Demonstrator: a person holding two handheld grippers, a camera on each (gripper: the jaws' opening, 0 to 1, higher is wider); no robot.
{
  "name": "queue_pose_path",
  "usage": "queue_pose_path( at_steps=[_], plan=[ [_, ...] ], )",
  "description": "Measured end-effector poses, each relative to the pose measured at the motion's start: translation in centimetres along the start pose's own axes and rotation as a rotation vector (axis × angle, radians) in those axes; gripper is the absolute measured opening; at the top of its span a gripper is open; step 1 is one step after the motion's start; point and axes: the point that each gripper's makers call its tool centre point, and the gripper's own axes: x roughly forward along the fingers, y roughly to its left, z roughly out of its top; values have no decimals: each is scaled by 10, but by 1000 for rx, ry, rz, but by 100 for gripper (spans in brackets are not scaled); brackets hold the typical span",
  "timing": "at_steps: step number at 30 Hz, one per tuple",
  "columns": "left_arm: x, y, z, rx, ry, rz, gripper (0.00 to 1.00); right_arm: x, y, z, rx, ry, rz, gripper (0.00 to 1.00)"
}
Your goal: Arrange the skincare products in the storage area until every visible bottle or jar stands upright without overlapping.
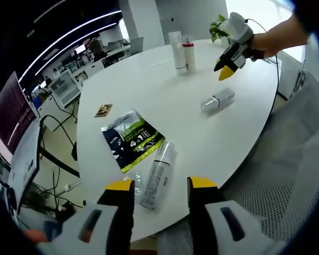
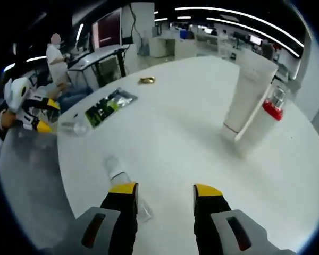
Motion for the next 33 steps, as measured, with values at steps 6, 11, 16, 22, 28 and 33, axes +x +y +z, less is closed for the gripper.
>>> queue_pose_path(
  at_steps=[6,11,16,22,28,33],
  plan=[
    [-1,-1,1,4,-7,-1,33,-2,12,-3,-36,12,12,38],
    [-1,-1,2,3,-9,-1,33,-2,16,-4,-127,41,31,39],
    [-1,1,2,1,-12,5,33,-2,31,6,-308,93,58,41],
    [-1,0,3,6,-11,6,33,10,50,1,-439,207,162,43],
    [-1,1,2,2,-8,10,32,25,64,-15,-517,328,231,42],
    [-1,1,2,-5,-6,11,32,37,68,-31,-598,436,255,38]
  ],
)
